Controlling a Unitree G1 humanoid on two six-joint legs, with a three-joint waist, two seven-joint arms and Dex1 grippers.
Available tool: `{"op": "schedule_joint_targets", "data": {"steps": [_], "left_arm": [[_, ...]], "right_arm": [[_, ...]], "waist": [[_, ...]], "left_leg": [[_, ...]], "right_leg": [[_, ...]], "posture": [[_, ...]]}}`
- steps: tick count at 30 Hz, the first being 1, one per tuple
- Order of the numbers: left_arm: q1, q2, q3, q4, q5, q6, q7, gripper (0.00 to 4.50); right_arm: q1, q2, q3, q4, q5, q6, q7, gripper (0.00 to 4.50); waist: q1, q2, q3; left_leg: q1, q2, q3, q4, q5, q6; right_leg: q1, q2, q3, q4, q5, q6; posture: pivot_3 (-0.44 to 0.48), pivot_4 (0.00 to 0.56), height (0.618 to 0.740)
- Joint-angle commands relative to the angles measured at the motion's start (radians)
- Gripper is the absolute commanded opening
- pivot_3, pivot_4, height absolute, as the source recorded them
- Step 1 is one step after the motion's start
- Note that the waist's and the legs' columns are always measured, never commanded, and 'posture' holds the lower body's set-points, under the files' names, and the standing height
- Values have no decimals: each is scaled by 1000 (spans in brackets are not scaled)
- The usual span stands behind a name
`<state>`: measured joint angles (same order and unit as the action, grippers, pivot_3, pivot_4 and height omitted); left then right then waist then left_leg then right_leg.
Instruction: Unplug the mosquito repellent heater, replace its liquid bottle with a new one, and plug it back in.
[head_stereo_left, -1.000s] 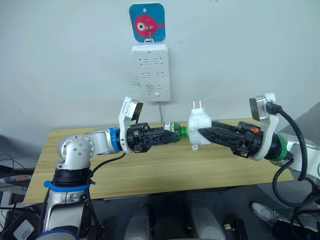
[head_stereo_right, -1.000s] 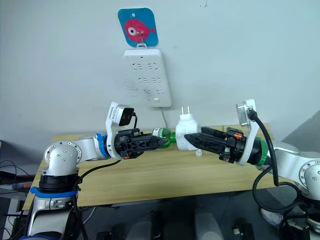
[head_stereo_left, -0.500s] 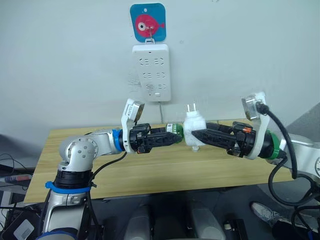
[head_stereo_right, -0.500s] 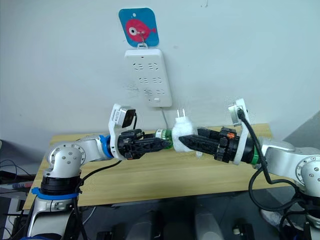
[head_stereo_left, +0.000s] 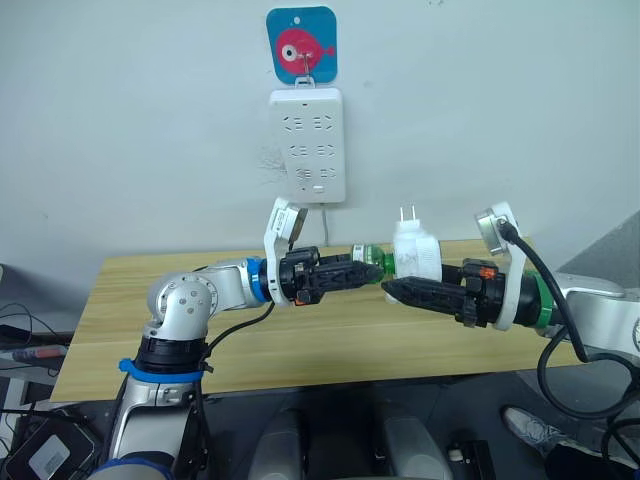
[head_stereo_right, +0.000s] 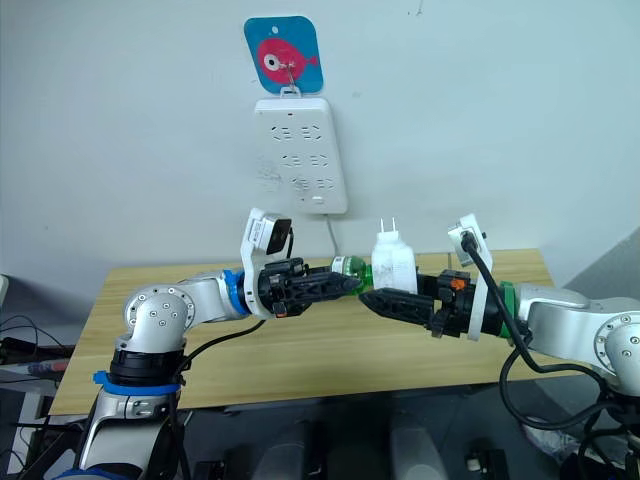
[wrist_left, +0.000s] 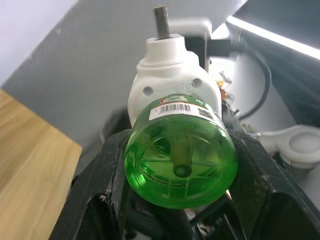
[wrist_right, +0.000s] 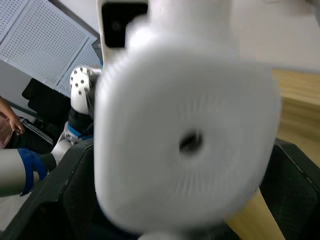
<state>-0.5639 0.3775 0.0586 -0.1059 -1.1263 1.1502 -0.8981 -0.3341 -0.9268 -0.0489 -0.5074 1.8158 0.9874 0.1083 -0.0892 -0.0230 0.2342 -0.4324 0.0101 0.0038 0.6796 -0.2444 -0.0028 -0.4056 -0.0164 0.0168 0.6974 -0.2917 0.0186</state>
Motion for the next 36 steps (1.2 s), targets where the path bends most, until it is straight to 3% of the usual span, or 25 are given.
{"op": "schedule_joint_targets", "data": {"steps": [1, 7, 12, 14, 19, 23, 25, 31, 36], "left_arm": [[-14, -8, 20, -19, -34, -3, 0, 2344], [-9, -23, 26, -17, -42, -3, 24, 2343], [-18, -29, 35, -4, -41, -2, 34, 2343], [-24, -22, 36, 1, -35, -3, 27, 2343], [-39, 33, 30, 19, -48, 39, -28, 2343], [-45, 53, 35, 41, -76, 87, -58, 2343], [-47, 54, 44, 53, -97, 110, -61, 2343], [-48, 48, 53, 48, -138, 143, -41, 2343], [-46, 46, 61, 51, -151, 142, -17, 2343]], "right_arm": [[3, -9, -35, -38, 1, -16, 21, 4500], [16, -38, -48, -59, -5, 8, 79, 4500], [92, -142, -49, -164, -291, 29, 309, 4332], [152, -179, -54, -201, -448, -24, 424, 3881], [255, -160, -98, -140, -754, -194, 527, 2017], [220, -103, -113, -51, -859, -274, 569, 502], [173, -75, -108, -3, -883, -288, 591, 0], [61, 24, -30, 53, -947, -285, 635, 0], [42, 66, -5, -12, -883, -217, 663, 0]], "waist": [[0, 0, 0], [0, 0, 0], [2, 0, 0], [3, 0, 0], [2, -1, 0], [0, -1, -1], [0, -1, -1], [0, -1, -1], [0, -1, -1]], "left_leg": [[0, 0, 0, 0, 0, 0], [0, 0, 0, 0, 0, 0], [0, 0, 0, 0, 0, 0], [0, 0, -1, 0, 0, 0], [0, 0, 0, 0, 0, 0], [1, 0, 0, 0, 0, 0], [1, 0, 0, 0, 0, -1], [1, 0, -1, 0, 0, -1], [1, 0, -1, 0, 0, -1]], "right_leg": [[0, 0, 0, 0, 0, 0], [0, 0, 0, 0, 0, 0], [0, 0, -1, 0, 0, 0], [0, 0, -1, 0, 0, 0], [0, 0, 0, 0, 0, 0], [0, 1, 0, 0, 0, 0], [0, 1, 0, 0, 0, 0], [0, 0, 0, 0, 0, 0], [0, 0, -1, 0, 0, 0]], "posture": [[-215, 183, 740], [-213, 183, 740], [-213, 183, 740], [-214, 183, 740], [-222, 184, 740], [-226, 183, 740], [-227, 183, 740], [-224, 182, 740], [-215, 181, 740]]}}
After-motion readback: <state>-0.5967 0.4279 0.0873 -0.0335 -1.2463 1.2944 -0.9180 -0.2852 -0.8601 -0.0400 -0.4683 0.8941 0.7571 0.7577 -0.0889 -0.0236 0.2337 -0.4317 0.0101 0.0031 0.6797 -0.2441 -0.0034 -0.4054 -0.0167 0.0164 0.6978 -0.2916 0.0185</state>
